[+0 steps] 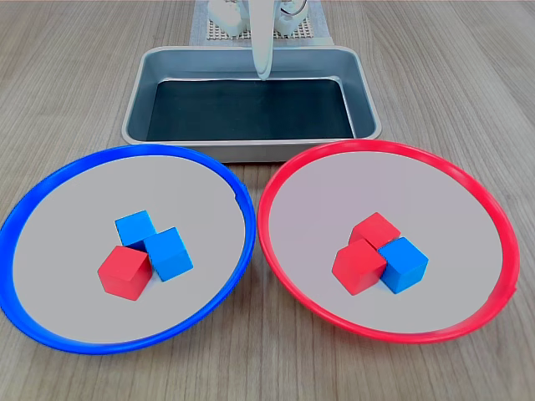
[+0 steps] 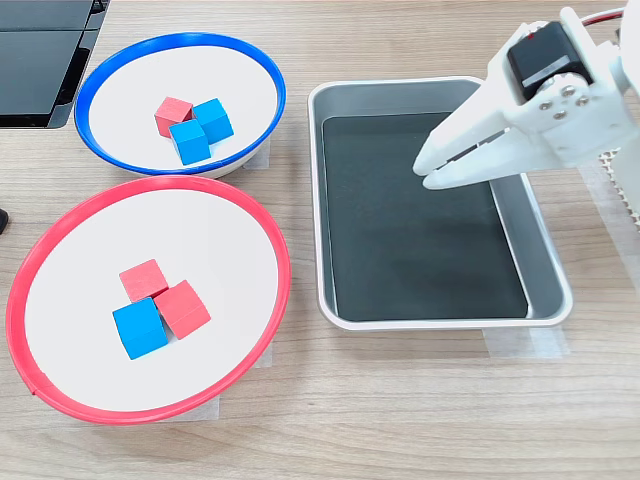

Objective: Relocate any misplaced blocks to their matching dishes.

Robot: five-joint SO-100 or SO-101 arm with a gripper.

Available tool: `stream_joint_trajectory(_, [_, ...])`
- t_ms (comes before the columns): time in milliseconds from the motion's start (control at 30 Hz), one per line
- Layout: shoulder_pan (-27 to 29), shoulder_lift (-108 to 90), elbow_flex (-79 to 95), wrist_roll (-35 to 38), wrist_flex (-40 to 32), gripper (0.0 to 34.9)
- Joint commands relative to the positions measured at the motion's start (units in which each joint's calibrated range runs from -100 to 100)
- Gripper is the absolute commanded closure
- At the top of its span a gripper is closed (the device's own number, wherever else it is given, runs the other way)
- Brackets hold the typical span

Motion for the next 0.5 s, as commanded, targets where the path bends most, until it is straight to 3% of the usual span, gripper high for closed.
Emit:
stream_joint_trajectory(0, [-0.08, -0.26, -0.28, -0.24, -0.49, 34.6])
stream_joint_trajectory(467, [-1.30, -0.26, -0.28, 0.34, -0.82, 34.6])
